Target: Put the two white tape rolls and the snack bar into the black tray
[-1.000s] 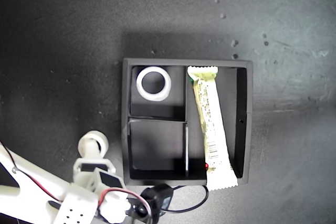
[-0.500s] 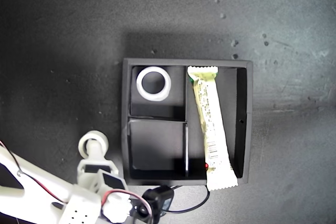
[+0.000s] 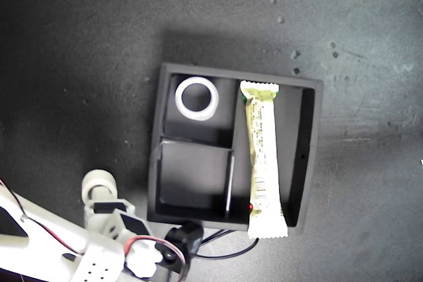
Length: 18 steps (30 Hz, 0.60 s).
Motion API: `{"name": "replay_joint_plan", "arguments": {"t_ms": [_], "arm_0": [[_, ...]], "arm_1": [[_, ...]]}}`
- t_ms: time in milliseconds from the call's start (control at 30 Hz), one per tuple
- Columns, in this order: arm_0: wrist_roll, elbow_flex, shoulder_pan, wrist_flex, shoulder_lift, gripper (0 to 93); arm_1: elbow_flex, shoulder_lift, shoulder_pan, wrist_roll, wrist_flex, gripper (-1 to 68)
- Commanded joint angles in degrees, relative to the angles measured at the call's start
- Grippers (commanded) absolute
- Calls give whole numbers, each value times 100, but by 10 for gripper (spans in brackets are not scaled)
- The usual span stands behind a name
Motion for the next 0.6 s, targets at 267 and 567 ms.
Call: {"name": "replay_joint_plan", "arguments": {"t_ms": [267,567], "arm_0": [[896,-809,-519,97,1441,0],[2628,-5353,-932,123,-1354,0]], "arm_1": [[202,62,-158,-18,-343,20],[756,88,-352,316,-677,18]]}}
